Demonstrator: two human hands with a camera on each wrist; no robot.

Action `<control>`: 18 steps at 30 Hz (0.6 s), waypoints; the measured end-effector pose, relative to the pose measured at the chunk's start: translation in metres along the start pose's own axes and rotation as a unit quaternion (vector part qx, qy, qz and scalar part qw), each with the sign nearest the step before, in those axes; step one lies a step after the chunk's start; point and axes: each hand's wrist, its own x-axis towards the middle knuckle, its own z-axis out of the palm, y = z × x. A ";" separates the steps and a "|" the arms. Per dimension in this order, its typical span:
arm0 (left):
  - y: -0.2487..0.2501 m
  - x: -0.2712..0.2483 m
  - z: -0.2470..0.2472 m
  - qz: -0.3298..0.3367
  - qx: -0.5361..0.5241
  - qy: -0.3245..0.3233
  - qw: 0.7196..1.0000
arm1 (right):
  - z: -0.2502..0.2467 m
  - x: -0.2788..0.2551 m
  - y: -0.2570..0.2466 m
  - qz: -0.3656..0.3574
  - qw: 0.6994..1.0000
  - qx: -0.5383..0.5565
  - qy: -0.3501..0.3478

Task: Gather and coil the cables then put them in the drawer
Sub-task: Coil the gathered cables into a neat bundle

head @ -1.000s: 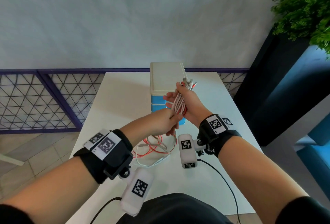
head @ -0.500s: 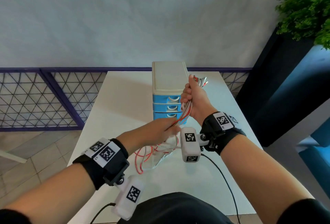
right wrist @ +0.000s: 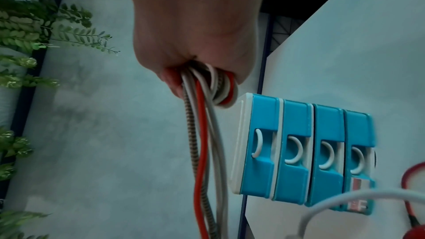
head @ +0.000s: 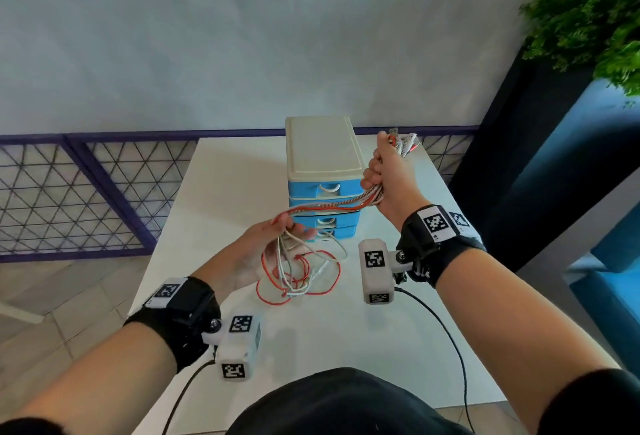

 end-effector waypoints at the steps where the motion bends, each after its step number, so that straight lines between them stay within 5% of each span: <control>1: -0.001 0.001 0.001 0.005 -0.025 0.004 1.000 | -0.001 0.000 0.002 0.003 1.000 0.003 -0.001; 5: 0.000 0.000 0.002 -0.005 -0.049 0.016 0.999 | -0.007 -0.001 0.006 0.013 1.000 0.018 0.009; 9: 0.003 -0.003 0.003 -0.057 0.116 0.004 0.992 | -0.009 0.003 0.000 0.003 0.999 0.030 0.022; 13: 0.003 -0.009 -0.002 -0.054 0.363 -0.033 0.930 | -0.010 0.006 -0.012 -0.020 0.999 0.024 0.044; 18: -0.002 -0.022 -0.019 -0.064 0.477 -0.081 0.873 | -0.023 0.008 -0.027 -0.014 0.994 0.038 0.100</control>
